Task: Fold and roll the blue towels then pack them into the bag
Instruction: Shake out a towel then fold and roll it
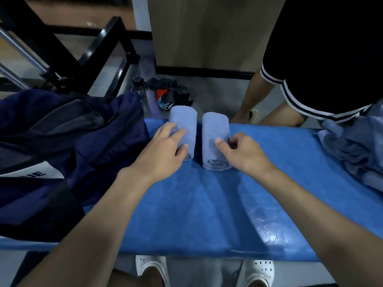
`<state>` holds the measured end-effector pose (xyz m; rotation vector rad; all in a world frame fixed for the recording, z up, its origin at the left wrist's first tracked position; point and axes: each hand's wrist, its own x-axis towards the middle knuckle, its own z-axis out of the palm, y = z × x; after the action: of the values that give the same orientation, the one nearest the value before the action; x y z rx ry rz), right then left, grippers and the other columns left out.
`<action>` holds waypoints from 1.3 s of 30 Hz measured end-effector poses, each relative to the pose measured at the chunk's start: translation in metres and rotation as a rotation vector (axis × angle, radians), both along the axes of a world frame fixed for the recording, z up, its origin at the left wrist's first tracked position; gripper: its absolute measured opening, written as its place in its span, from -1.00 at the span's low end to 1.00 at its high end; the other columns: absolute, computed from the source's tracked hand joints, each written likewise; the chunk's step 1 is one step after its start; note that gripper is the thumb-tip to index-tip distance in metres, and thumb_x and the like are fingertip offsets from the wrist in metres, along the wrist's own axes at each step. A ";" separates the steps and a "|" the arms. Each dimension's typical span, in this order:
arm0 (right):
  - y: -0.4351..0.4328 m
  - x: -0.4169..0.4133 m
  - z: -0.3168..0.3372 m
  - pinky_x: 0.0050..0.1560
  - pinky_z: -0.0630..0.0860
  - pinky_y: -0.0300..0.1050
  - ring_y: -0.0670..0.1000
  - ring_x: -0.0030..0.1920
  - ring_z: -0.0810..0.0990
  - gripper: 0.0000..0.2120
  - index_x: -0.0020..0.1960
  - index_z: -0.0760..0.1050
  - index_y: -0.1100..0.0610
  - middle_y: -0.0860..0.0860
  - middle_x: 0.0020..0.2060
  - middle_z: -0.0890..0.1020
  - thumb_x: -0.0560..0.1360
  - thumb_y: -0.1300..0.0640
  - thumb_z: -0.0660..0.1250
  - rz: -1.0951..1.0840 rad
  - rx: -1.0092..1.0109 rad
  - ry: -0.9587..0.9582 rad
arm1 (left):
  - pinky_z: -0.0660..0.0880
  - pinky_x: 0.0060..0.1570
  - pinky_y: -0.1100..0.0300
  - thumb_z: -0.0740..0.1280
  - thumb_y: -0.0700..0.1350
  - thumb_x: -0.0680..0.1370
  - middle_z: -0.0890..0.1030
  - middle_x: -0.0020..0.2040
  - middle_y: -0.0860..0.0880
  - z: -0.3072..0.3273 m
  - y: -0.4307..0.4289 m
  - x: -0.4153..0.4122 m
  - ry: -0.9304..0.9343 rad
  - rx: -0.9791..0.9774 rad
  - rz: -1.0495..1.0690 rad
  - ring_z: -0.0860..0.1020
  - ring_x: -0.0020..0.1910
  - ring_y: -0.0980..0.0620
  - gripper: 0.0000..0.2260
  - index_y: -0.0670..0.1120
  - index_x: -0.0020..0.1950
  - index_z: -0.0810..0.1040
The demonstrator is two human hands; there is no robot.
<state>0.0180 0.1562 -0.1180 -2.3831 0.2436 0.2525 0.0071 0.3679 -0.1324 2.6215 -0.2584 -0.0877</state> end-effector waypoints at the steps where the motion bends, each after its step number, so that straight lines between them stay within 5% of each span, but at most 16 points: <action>1: -0.002 0.000 0.001 -0.20 0.39 -0.14 0.04 -0.02 0.51 -0.56 0.18 0.37 0.11 -0.02 -0.06 0.51 0.50 -0.18 0.34 0.017 0.019 -0.016 | 0.05 0.48 0.20 0.17 0.01 0.68 0.04 0.62 -0.03 0.000 -0.001 0.000 -0.006 -0.001 -0.009 0.00 0.59 0.03 -0.52 -0.09 0.58 0.24; 4: -0.003 -0.002 -0.002 0.08 0.47 -0.08 0.06 0.20 0.47 -0.40 0.45 0.25 -0.04 0.02 0.20 0.48 0.49 -0.11 0.39 0.066 0.086 -0.033 | 0.10 0.53 0.11 0.19 0.02 0.67 0.03 0.63 -0.01 0.000 -0.003 -0.001 -0.022 0.021 -0.037 0.00 0.60 0.04 -0.51 -0.09 0.58 0.22; 9: 0.009 0.006 -0.008 0.32 0.40 -0.01 0.05 0.35 0.38 -0.38 0.48 0.26 -0.06 0.05 0.32 0.41 0.49 -0.10 0.40 0.082 0.126 -0.095 | 0.13 0.52 0.05 0.18 0.01 0.67 0.11 0.61 -0.05 0.003 -0.005 -0.002 -0.042 0.084 -0.032 0.04 0.58 0.00 -0.52 -0.06 0.58 0.24; 15: 0.019 0.018 -0.009 0.13 0.34 -0.23 -0.01 0.31 0.41 -0.36 0.49 0.28 0.00 0.02 0.30 0.43 0.48 -0.09 0.42 0.084 0.154 -0.115 | 0.10 0.47 0.08 0.13 0.06 0.67 0.18 0.58 -0.08 0.004 -0.007 -0.001 -0.114 0.233 -0.009 0.13 0.56 -0.01 -0.51 -0.09 0.56 0.25; 30: 0.029 0.022 -0.010 0.14 0.32 -0.24 0.03 0.36 0.40 -0.32 0.50 0.26 0.04 0.04 0.36 0.44 0.48 -0.13 0.41 0.131 0.128 -0.123 | 0.19 0.40 0.05 0.13 0.01 0.67 0.26 0.51 -0.11 0.010 -0.009 -0.001 -0.122 0.262 0.040 0.21 0.48 -0.08 -0.56 -0.14 0.51 0.30; 39: -0.044 -0.021 0.021 0.08 0.46 -0.15 0.04 0.08 0.56 -0.70 0.17 0.54 0.09 0.02 0.05 0.61 0.51 -0.04 0.37 0.063 -0.026 -0.159 | 0.25 0.31 -0.01 0.17 -0.02 0.64 0.48 0.36 -0.03 0.055 -0.074 0.007 -0.190 0.194 -0.029 0.39 0.33 -0.11 -0.66 -0.02 0.39 0.47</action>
<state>-0.0030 0.1126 -0.0974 -2.4247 0.0975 0.0881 0.0144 0.2934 -0.0770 2.8220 -0.3698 0.1334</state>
